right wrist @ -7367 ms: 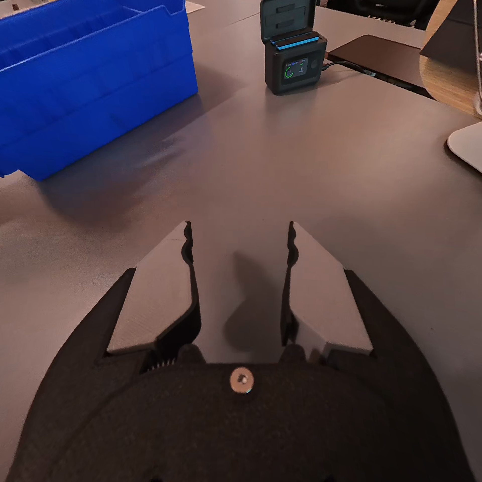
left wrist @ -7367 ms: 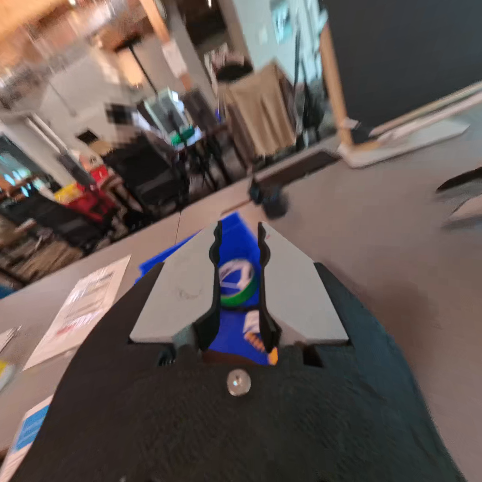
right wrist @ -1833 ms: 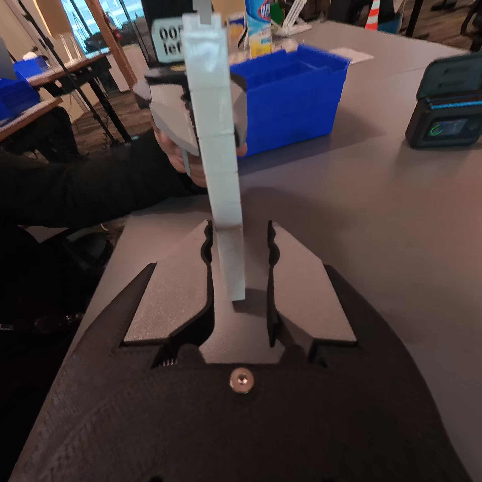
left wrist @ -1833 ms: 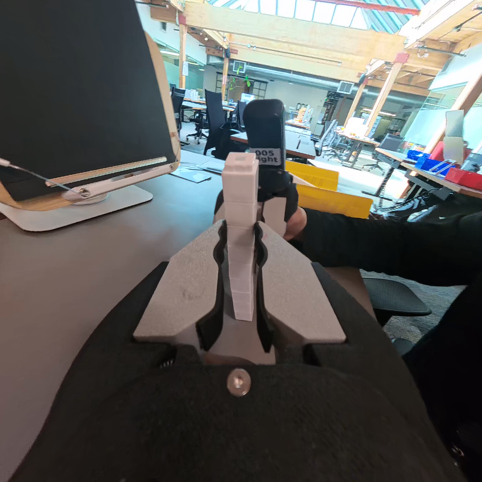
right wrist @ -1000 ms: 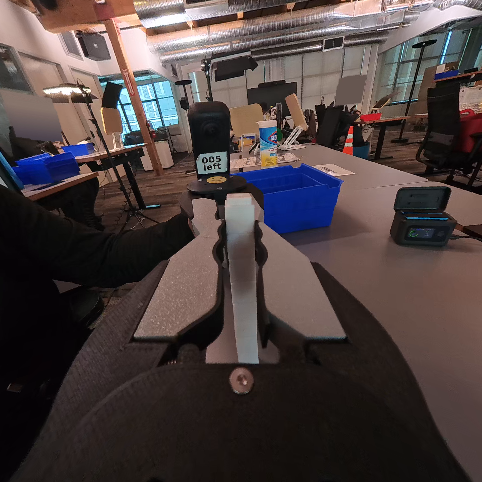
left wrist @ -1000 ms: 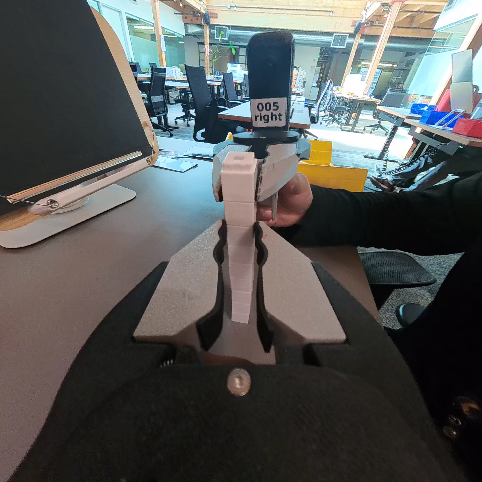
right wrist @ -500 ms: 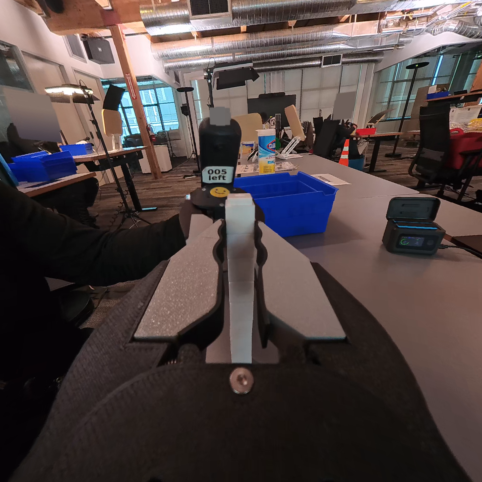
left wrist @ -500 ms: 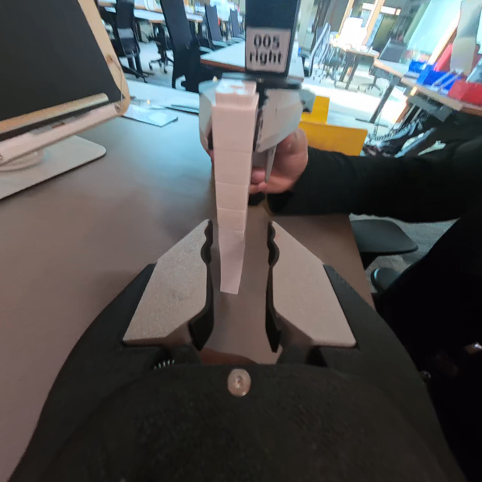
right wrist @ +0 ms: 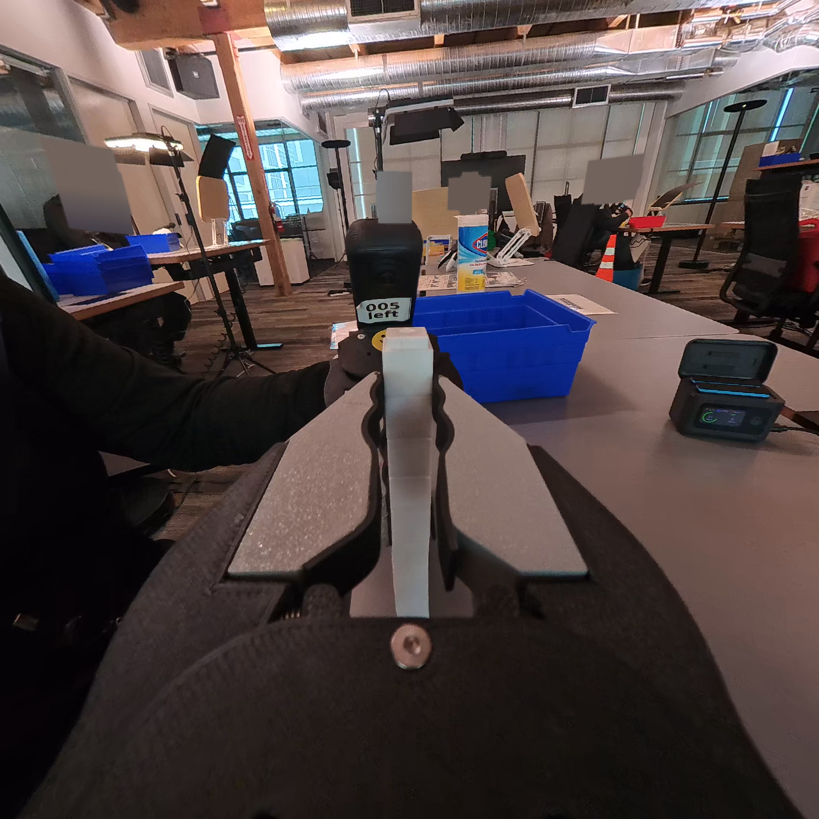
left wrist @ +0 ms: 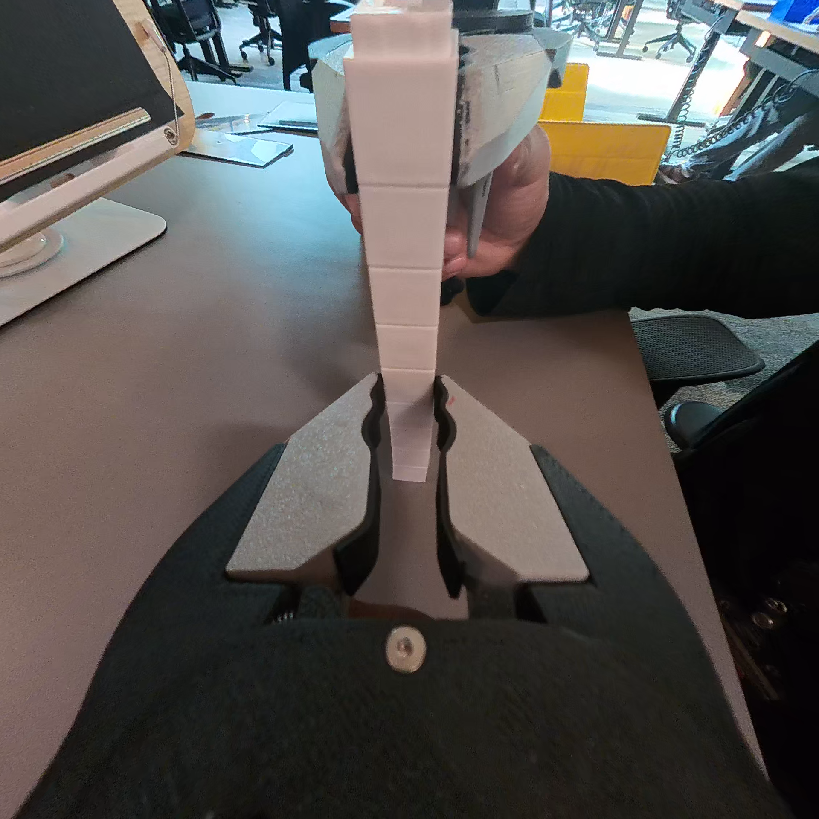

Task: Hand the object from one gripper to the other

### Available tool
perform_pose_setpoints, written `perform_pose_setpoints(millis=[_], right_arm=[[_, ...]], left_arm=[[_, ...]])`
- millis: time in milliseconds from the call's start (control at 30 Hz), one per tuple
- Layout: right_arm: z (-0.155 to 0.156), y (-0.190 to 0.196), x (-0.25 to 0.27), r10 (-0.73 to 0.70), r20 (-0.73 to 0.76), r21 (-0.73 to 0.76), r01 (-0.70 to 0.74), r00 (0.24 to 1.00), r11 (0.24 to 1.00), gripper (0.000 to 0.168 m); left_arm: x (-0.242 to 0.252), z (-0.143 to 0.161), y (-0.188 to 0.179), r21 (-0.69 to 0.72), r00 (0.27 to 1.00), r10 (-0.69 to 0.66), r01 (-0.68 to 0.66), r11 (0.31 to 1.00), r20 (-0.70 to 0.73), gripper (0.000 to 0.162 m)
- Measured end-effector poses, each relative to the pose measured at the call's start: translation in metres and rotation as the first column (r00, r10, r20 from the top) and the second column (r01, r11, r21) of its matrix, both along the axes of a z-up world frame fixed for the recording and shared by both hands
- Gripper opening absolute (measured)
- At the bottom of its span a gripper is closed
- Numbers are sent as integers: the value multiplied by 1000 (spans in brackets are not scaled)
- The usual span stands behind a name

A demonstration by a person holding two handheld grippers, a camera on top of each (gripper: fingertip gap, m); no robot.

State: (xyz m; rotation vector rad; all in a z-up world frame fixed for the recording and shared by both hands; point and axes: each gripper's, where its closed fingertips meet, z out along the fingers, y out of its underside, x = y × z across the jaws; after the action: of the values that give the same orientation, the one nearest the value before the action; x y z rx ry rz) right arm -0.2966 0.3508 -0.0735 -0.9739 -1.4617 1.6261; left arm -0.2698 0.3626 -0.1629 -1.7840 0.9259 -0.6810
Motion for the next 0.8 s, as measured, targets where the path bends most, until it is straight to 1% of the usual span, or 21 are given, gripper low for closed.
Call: perform_pose_setpoints(millis=[300, 800], right_arm=[[-2, 3, 3, 31, 4, -47, -31, 1000, 998, 18], [-5, 0, 5, 30, 28, 6, -30, 999, 1000, 18]], left_arm=[[-2, -1, -1, 0, 1000, -2, 2, 1000, -3, 20], [-1, -2, -1, -3, 1000, -9, 9, 1000, 5, 19]])
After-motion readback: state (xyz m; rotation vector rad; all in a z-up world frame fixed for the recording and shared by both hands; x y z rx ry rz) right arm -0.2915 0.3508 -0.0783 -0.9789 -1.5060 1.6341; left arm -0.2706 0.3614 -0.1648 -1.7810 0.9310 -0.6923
